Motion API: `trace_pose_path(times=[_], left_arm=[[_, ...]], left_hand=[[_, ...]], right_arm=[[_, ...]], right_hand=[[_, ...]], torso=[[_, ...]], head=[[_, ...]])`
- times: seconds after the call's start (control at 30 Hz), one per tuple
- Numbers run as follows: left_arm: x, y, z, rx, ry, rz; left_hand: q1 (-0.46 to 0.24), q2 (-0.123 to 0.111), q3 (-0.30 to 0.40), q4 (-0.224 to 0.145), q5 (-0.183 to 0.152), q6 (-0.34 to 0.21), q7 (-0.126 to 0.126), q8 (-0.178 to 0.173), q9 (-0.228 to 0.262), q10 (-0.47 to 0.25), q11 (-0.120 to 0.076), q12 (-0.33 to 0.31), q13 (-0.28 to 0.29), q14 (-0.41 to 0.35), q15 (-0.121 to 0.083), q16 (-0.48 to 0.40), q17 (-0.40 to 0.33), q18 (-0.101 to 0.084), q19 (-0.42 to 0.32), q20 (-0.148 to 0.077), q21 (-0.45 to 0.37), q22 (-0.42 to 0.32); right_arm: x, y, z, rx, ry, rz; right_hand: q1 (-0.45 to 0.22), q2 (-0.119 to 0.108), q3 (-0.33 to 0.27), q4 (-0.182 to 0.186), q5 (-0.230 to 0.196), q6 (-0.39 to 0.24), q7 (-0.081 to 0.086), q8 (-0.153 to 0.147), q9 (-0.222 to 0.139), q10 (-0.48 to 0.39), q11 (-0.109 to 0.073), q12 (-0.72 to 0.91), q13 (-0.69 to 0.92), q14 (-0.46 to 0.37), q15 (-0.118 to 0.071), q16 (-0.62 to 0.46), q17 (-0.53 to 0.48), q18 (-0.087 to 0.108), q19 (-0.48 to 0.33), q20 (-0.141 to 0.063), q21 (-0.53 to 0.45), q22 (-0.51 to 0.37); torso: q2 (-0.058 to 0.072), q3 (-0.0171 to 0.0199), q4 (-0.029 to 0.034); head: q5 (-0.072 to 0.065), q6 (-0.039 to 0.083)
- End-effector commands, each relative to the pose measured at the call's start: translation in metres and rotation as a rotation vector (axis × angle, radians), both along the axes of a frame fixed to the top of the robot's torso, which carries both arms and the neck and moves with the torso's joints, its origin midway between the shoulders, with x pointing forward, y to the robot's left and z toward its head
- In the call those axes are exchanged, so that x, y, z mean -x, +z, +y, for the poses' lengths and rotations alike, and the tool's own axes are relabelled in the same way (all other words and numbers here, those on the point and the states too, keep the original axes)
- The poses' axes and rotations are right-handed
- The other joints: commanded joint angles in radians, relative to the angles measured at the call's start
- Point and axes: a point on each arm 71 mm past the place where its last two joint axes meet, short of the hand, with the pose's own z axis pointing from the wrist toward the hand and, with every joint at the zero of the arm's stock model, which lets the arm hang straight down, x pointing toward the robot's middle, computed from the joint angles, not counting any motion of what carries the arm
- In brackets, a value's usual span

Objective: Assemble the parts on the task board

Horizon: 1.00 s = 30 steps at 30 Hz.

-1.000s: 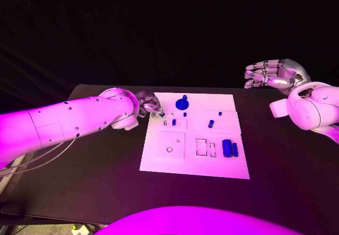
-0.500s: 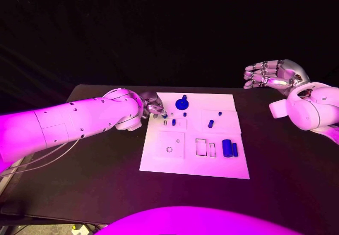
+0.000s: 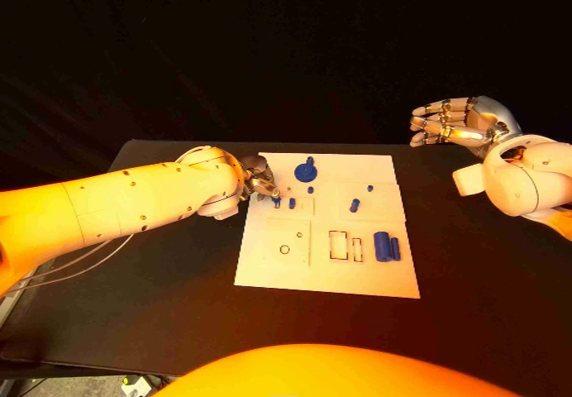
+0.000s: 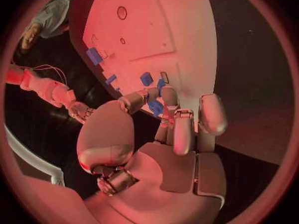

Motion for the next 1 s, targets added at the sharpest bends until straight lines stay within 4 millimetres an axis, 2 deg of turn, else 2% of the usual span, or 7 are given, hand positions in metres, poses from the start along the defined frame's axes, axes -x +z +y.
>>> trace_pose_path(times=[0.03, 0.3, 0.43, 0.77, 1.0], left_arm=[[-0.0004, -0.0004, -0.0019, -0.01, 0.0, 0.002], [-0.0022, 0.0002, -0.0038, -0.018, 0.009, -0.016], [-0.0023, 0.0, -0.0047, -0.022, 0.005, -0.013], [0.0, -0.0042, -0.0069, -0.062, -0.03, 0.045], [-0.0003, -0.0052, -0.0096, -0.068, -0.036, 0.053]], left_hand=[[-0.001, 0.047, 0.063, 0.01, 0.047, 0.121, -0.038, 0.158, 0.096, 0.065, -0.02, 0.022, 0.024, 0.102, -0.009, 0.021, 0.238, -0.029, 0.018, -0.006, 0.018, 0.025], [-0.002, 0.051, 0.059, 0.013, 0.046, 0.124, -0.04, 0.161, 0.096, 0.072, -0.022, 0.031, 0.036, 0.103, -0.01, 0.022, 0.239, -0.03, 0.02, -0.007, 0.02, 0.027], [-0.004, 0.053, 0.056, 0.015, 0.044, 0.125, -0.041, 0.163, 0.096, 0.074, -0.022, 0.034, 0.04, 0.104, -0.011, 0.023, 0.242, -0.03, 0.021, -0.008, 0.021, 0.028], [-0.008, 0.059, 0.035, 0.025, 0.038, 0.132, -0.045, 0.172, 0.096, 0.087, -0.026, 0.052, 0.063, 0.107, -0.013, 0.025, 0.252, -0.033, 0.027, -0.01, 0.028, 0.036], [-0.009, 0.065, 0.019, 0.033, 0.035, 0.134, -0.047, 0.175, 0.094, 0.091, -0.027, 0.057, 0.07, 0.108, -0.013, 0.027, 0.256, -0.034, 0.029, -0.011, 0.03, 0.038]], right_arm=[[0.0003, -0.0001, 0.0013, -0.001, 0.006, 0.0], [0.0, -0.0003, 0.0018, -0.001, 0.007, 0.0], [0.0, -0.0006, 0.0019, -0.001, 0.007, 0.0], [0.0, -0.0012, 0.0021, -0.001, 0.007, 0.0], [0.0, -0.0014, 0.0022, -0.001, 0.008, 0.0]], right_hand=[[0.005, 0.013, 0.022, 0.001, 0.017, 0.009, 0.03, -0.014, -0.006, 0.01, -0.004, -0.01, -0.008, 0.011, -0.004, -0.013, -0.006, 0.027, 0.015, 0.001, -0.005, -0.004], [0.005, 0.013, 0.022, 0.001, 0.017, 0.009, 0.03, -0.014, -0.006, 0.01, -0.004, -0.01, -0.008, 0.011, -0.004, -0.013, -0.006, 0.027, 0.015, 0.001, -0.005, -0.004], [0.005, 0.013, 0.022, 0.001, 0.017, 0.009, 0.03, -0.014, -0.006, 0.01, -0.004, -0.01, -0.008, 0.011, -0.004, -0.013, -0.006, 0.027, 0.015, 0.001, -0.005, -0.004], [0.005, 0.013, 0.022, 0.001, 0.017, 0.009, 0.03, -0.014, -0.006, 0.01, -0.004, -0.01, -0.008, 0.011, -0.004, -0.013, -0.006, 0.027, 0.015, 0.001, -0.005, -0.004], [0.005, 0.013, 0.022, 0.001, 0.017, 0.009, 0.03, -0.014, -0.006, 0.01, -0.004, -0.01, -0.008, 0.011, -0.004, -0.013, -0.006, 0.027, 0.015, 0.001, -0.005, -0.004]], torso=[[0.0, -0.0008, 0.0014], [0.0, -0.0005, 0.0006], [0.0, 0.0001, 0.0022], [0.0, 0.0006, 0.0012], [0.0, -0.0001, 0.0008]], head=[[0.0, -0.002], [0.0, 0.0], [-0.001, -0.003], [-0.001, -0.007], [-0.002, -0.007]])
